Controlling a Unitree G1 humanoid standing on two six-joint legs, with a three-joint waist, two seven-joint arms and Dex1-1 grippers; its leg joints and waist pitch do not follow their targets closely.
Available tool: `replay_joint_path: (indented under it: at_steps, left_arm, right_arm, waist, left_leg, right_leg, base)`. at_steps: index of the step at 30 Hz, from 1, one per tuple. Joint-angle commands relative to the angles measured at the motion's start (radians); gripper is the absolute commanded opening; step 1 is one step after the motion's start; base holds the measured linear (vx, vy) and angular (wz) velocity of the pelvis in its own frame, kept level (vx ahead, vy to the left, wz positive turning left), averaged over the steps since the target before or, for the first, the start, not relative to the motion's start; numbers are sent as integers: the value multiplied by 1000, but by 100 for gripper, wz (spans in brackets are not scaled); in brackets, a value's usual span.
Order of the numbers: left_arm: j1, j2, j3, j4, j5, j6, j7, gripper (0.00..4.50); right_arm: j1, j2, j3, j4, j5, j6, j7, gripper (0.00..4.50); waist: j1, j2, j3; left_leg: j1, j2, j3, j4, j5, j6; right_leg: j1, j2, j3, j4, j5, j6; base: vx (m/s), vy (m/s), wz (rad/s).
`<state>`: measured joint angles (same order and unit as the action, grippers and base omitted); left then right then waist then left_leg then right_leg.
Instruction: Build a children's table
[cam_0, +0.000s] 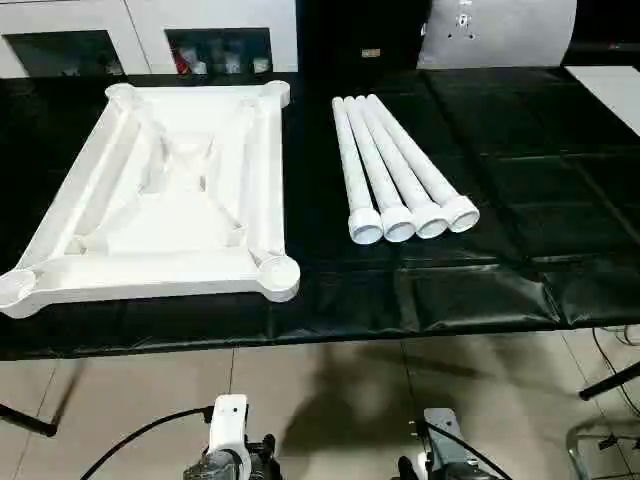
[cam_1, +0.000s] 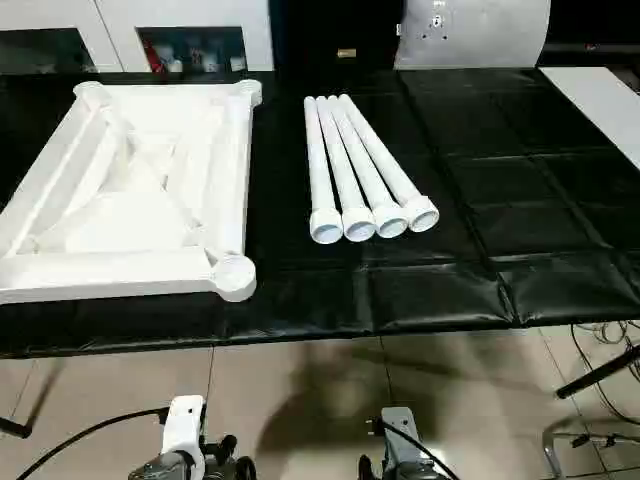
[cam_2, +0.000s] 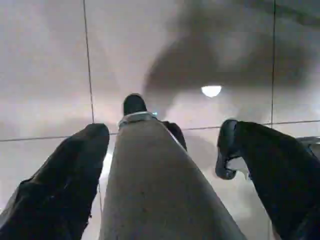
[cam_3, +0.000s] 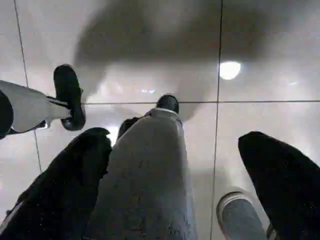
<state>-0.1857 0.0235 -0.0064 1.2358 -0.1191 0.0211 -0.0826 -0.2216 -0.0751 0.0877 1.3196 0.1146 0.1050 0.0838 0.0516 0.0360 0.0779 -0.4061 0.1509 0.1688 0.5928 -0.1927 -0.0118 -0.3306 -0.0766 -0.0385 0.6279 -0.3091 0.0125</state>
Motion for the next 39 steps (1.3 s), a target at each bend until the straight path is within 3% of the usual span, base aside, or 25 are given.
replay_joint_path:
  at_steps: [1,24,25,26,27,28,30,32,35,38,39]
  left_arm:
    - [26,-3,0,30,5,15,4,447]
    - [26,-3,0,30,5,15,4,447]
    - [-87,51,-47,64,98,169,48,447]
    - [-92,48,-43,65,93,174,44,447]
    - [-98,44,-34,68,81,191,28,447]
    - [-102,39,-28,69,73,198,15,447]
    - [-108,36,-31,67,76,189,9,447]
    - [-120,37,-23,58,72,132,16,447]
    - [-141,39,13,49,54,92,34,447]
    - [-156,41,43,45,36,93,20,447]
    - [-162,46,61,35,20,66,-2,447]
  right_arm:
    - [12,-1,6,12,-2,3,-5,450]
    - [12,-1,6,12,-2,3,-5,450]
    - [-13,8,54,18,-124,13,-117,450]
    - [-15,4,55,18,-127,13,-122,450]
    - [-18,0,39,16,-113,5,-125,450]
    - [-23,-3,24,14,-99,-2,-123,450]
    - [-31,-2,12,11,-86,-14,-107,450]
    - [-42,5,3,3,-77,-52,-88,450]
    - [-54,5,-6,-4,-93,-97,-106,450]
    - [-63,0,-33,-13,-85,-151,-111,450]
    - [-71,1,-75,-29,-39,-208,-49,450]
  waist:
    - [4,-9,-38]
    - [4,-9,-38]
    - [8,82,-74]
    - [-4,37,-60]
    - [-2,22,-63]
    - [-3,18,-63]
    - [-5,24,-68]
    - [-4,33,-71]
    - [-5,38,-76]
    - [-2,40,-77]
    - [-2,32,-79]
  left_leg:
    - [21,106,-41,-83,-140,154]
    - [21,106,-41,-81,-135,156]
    - [34,105,-48,-68,-128,129]
    - [39,109,-46,-74,-88,112]
    - [27,102,-40,-74,-103,112]
    - [24,98,-39,-73,-110,116]
    - [21,94,-37,-64,-119,134]
    - [21,97,-38,-64,-116,142]
    - [23,103,-40,-67,-117,144]
    - [24,102,-39,-68,-126,147]
    - [22,99,-36,-64,-130,155]
  right_leg:
    - [10,-110,41,-65,279,-274]
    - [11,-110,42,-65,290,-274]
    - [18,-115,40,-48,302,-278]
    - [0,-93,33,-51,338,-278]
    - [15,-105,37,-56,341,-281]
    - [18,-111,39,-58,343,-283]
    - [21,-118,41,-66,311,-283]
    - [19,-113,39,-65,300,-280]
    - [16,-106,35,-57,322,-292]
    - [15,-108,34,-57,318,-295]
    - [17,-110,36,-58,329,-292]
  base:
    - [0,0,0]
    - [0,0,0]
    - [0,0,0]
    - [0,0,0]
    - [0,0,0]
    - [0,0,0]
    - [0,0,0]
    - [0,0,0]
    - [0,0,0]
    - [0,0,0]
    - [0,0,0]
